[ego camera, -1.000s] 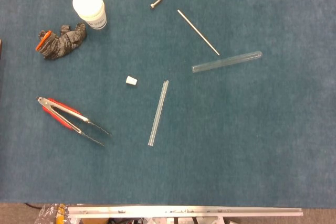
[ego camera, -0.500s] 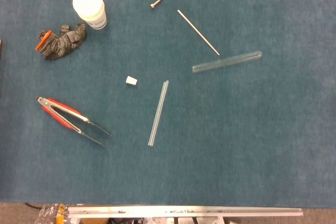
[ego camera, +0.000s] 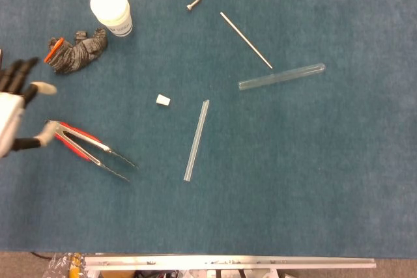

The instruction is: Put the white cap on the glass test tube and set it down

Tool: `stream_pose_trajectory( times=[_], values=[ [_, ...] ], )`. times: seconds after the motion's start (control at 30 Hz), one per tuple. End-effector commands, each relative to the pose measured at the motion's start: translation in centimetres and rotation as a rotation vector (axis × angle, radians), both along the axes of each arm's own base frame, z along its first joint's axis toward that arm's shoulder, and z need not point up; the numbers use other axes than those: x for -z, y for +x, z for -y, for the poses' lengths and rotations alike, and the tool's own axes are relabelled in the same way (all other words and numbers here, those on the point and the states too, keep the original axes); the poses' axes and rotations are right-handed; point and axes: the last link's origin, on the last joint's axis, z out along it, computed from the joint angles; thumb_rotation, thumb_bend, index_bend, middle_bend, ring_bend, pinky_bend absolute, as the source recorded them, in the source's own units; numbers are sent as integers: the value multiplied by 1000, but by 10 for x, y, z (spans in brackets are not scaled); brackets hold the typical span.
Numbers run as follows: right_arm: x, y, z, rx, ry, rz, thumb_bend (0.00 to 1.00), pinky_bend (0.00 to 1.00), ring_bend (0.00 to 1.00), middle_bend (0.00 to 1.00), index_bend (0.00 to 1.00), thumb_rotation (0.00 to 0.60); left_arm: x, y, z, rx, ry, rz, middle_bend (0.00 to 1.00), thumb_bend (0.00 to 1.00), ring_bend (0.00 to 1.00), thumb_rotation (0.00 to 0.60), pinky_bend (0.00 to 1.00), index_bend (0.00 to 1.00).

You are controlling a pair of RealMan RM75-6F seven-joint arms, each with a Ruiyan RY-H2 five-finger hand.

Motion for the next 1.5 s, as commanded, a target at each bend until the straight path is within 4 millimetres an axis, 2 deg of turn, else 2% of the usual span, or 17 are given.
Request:
stream_pose_trajectory(
  times=[0.03, 0.17, 0.23, 0.53, 1.03, 1.5],
  values=[
    [1, 1, 2, -2, 6, 1, 299, 221, 42, 202, 264, 600, 17, 6, -7, 27, -58, 8, 35, 274, 0, 187, 17, 322],
    [3, 1, 5, -5, 9, -1, 299, 221, 42, 202, 264, 600, 34, 13, -15, 47, -114, 14, 20, 260, 0, 21, 16, 336],
    [4, 0, 6, -4, 13, 2, 299, 221, 41, 202, 264, 600, 42, 17, -19, 57, -134, 7, 11, 255, 0, 1, 16, 336],
    [3, -4, 7, 5, 13, 1, 300, 221, 41, 202, 264, 600, 70, 29, -39, 46, -161, 17, 0, 246, 0, 0, 17, 323],
    [-3, -12, 8, 19, 11, 1, 299, 221, 42, 202, 264, 600, 123, 39, -59, -42, -168, 18, 0, 246, 0, 0, 16, 322],
    [-8, -17, 6, 25, 5, 10, 299, 221, 41, 202, 264, 600, 148, 37, -64, -109, -136, -3, 0, 246, 0, 0, 17, 322]
  ],
)
